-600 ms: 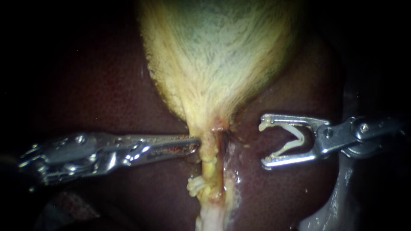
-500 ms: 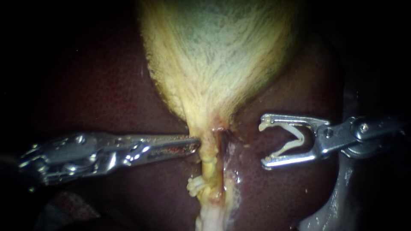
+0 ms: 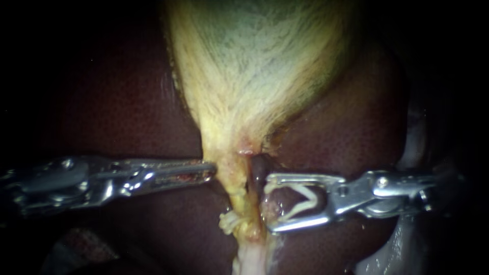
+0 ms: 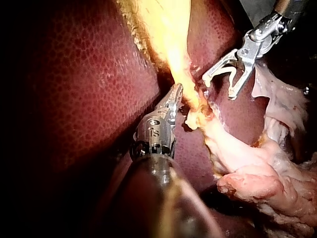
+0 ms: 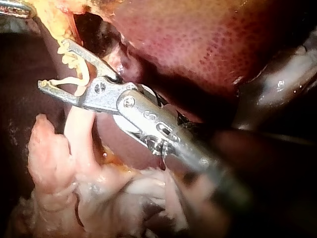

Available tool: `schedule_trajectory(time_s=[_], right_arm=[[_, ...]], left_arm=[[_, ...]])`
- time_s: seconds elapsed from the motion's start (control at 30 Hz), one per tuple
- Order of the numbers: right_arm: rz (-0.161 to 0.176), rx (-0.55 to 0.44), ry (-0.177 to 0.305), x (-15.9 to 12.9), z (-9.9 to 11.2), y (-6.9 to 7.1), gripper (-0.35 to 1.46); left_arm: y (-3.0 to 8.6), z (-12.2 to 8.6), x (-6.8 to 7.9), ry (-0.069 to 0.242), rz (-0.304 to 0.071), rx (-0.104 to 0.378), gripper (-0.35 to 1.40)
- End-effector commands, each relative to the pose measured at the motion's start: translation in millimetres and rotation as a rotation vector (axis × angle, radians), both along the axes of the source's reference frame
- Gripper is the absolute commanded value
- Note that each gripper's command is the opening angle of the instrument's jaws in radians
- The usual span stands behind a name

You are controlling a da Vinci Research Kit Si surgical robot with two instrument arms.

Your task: Clipping third clip left tube

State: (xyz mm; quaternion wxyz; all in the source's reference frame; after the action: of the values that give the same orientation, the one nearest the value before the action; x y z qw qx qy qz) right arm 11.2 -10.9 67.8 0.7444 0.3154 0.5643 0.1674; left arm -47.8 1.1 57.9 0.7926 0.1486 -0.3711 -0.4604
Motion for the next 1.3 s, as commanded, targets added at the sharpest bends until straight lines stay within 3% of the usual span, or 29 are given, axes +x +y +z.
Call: schedule_trajectory(time_s=[0.03, 0.13, 0.27, 0.43, 0.57, 0.7, 0.87, 1.03, 1.3], right_arm=[[-0.001, 0.002, -0.002, 0.4, 0.6, -0.1, 0.56], [0.005, 0.012, -0.007, 1.1, 2.5, 0.0, 0.56], [-0.012, 0.009, -0.036, 0.9, 4.4, 0.7, 0.55], [-0.024, 0.000, -0.067, 0.7, 5.7, 1.2, 0.54], [-0.030, -0.008, -0.080, 1.6, 6.3, 0.6, 0.54], [-0.030, -0.020, -0.082, 3.5, 6.8, -1.0, 0.54], [-0.093, -0.016, -0.051, 5.2, 6.2, -3.3, 0.54], [-0.134, -0.010, 0.009, 6.4, 4.8, -3.5, 0.53], [-0.078, 0.003, 0.031, 6.6, 2.5, -0.8, 0.52]], left_arm=[[-0.1, -0.1, 0.0, 0.000, -0.002, 0.001, -0.30], [-0.2, -0.5, -0.1, 0.001, -0.003, 0.001, -0.30], [-0.4, -1.0, -0.2, 0.001, -0.004, 0.001, -0.30], [-0.6, -1.5, -0.5, 0.000, -0.008, 0.000, -0.30], [-0.6, -1.7, -0.7, 0.001, -0.009, 0.000, -0.30], [-0.6, -1.7, -0.9, 0.002, -0.010, 0.000, -0.30], [-0.6, -1.6, -1.0, 0.002, -0.010, 0.000, -0.30], [-0.5, -1.6, -1.2, 0.002, -0.011, 0.000, -0.30], [-0.5, -1.6, -1.3, 0.002, -0.011, 0.000, -0.30]])
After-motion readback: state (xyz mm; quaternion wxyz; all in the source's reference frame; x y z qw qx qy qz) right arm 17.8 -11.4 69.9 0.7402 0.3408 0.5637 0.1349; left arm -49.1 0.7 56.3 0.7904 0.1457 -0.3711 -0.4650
